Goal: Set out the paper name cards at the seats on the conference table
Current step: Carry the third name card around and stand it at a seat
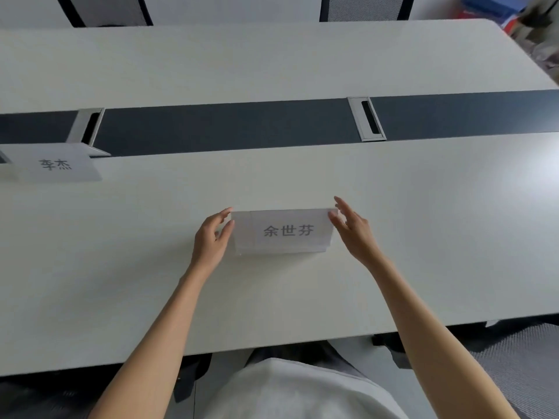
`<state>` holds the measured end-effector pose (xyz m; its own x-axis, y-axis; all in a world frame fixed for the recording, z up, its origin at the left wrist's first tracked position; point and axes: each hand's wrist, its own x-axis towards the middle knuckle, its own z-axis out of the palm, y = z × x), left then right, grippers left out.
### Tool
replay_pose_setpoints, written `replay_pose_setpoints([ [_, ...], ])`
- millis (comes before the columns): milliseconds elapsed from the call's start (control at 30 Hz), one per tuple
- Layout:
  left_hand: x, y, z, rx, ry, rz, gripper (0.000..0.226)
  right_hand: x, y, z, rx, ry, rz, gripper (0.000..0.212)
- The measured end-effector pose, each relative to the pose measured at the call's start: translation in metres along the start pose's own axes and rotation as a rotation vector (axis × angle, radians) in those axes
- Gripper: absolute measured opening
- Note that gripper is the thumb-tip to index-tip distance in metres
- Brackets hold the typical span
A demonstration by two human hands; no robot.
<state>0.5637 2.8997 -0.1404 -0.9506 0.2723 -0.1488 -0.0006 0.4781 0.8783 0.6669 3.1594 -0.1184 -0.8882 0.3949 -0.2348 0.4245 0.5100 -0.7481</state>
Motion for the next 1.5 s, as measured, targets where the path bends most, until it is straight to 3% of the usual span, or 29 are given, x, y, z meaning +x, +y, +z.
replay_pose_setpoints([
  [100, 0.004, 0.0, -0.005, -0.002, -0.017, 0.08, 0.038, 0.004, 0.005, -0.004, -0.033, -0.024, -0.112, 0.046],
  [233, 0.017, 0.004, -0.007, 0.011, -0.079, 0.101, 0.03, 0.013, 0.005, -0.008, 0.024, 0.005, -0.081, 0.027],
  [333, 0.021, 0.015, -0.01, 0.026, -0.085, 0.146, 0.024, 0.017, 0.006, -0.013, 0.078, 0.019, -0.093, 0.024],
  [500, 0.028, 0.073, -0.009, -0.078, -0.097, 0.291, 0.027, 0.013, 0.006, -0.053, 0.231, 0.177, -0.152, 0.024],
  [700, 0.047, 0.154, 0.071, -0.214, -0.161, 0.372, 0.026, 0.012, 0.029, -0.138, 0.459, 0.422, -0.106, 0.018],
  [900, 0.072, 0.175, 0.197, -0.157, -0.22, 0.251, 0.015, 0.037, 0.117, -0.188, 0.436, 0.506, 0.074, 0.016],
  [1067, 0.087, 0.161, 0.273, -0.115, -0.133, 0.083, 0.015, 0.079, 0.174, -0.201, 0.451, 0.45, 0.217, 0.025],
  [1367, 0.082, 0.144, 0.314, -0.124, -0.011, -0.008, 0.026, 0.107, 0.209, -0.203, 0.398, 0.355, 0.245, 0.036],
  [1500, 0.061, 0.128, 0.32, -0.081, 0.019, -0.172, 0.04, 0.087, 0.22, -0.19, 0.435, 0.332, 0.307, 0.042],
])
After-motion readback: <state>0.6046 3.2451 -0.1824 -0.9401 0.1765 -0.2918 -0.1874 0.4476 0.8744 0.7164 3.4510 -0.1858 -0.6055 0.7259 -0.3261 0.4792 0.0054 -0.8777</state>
